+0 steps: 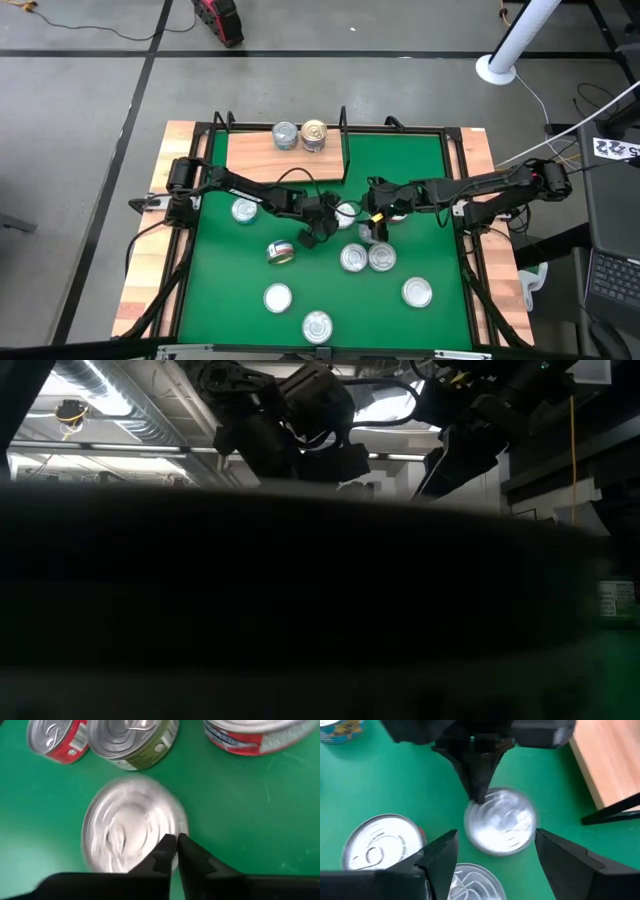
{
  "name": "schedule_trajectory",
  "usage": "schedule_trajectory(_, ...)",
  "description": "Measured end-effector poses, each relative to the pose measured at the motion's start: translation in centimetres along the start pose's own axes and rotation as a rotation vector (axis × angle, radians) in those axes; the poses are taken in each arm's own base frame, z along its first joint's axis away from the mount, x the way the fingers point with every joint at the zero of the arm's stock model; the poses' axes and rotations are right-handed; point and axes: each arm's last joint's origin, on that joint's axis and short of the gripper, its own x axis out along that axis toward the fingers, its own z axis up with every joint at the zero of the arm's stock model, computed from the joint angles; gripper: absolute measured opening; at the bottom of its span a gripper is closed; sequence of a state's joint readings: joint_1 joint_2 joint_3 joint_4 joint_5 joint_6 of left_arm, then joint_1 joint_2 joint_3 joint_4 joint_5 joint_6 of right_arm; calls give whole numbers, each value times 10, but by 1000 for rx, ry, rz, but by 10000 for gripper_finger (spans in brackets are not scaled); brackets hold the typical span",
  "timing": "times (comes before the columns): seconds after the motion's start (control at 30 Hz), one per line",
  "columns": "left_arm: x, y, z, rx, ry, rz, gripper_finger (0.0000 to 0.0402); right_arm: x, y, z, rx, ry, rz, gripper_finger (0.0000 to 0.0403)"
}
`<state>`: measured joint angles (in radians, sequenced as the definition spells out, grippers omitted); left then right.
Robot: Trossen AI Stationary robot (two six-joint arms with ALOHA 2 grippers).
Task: Stack canned seafood by type on shelf
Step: Put the red tuna can on the shelf
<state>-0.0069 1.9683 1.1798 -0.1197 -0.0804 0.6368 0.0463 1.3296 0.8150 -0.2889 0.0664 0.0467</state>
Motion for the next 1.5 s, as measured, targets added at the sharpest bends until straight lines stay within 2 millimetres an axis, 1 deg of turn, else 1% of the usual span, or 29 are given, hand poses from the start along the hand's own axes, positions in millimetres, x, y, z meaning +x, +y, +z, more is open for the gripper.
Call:
schedule_trajectory(0.1,-1,3,2,-81,-1,2,5,3,1,-1,-2,10,40,262)
schedule_trajectory(0.27,-1,6,6,-112,-7,6,2,13,7,-5,-27,51,28,262)
schedule_trajectory(0.43,-1,12,5,-224,-17,13,2,19,25,-10,-159,74,7,262)
schedule_trajectory(0.53,-1,16,2,-304,-34,-11,2,20,34,-12,-224,75,-79,262)
schedule_trajectory(0.67,-2,20,1,-388,-51,-22,1,19,42,-13,-265,65,-199,262)
schedule_trajectory(0.73,-2,22,0,-424,-55,-20,1,19,44,-14,-278,65,-230,262)
schedule_trajectory(0.87,-2,23,0,-486,-56,-19,1,22,46,-16,-298,84,-231,262)
schedule_trajectory(1.2,-3,26,5,-599,-127,-50,0,40,49,-22,-321,113,-238,262)
schedule_trajectory(1.5,-3,29,4,-685,-133,-60,0,42,56,-22,-343,98,-249,262)
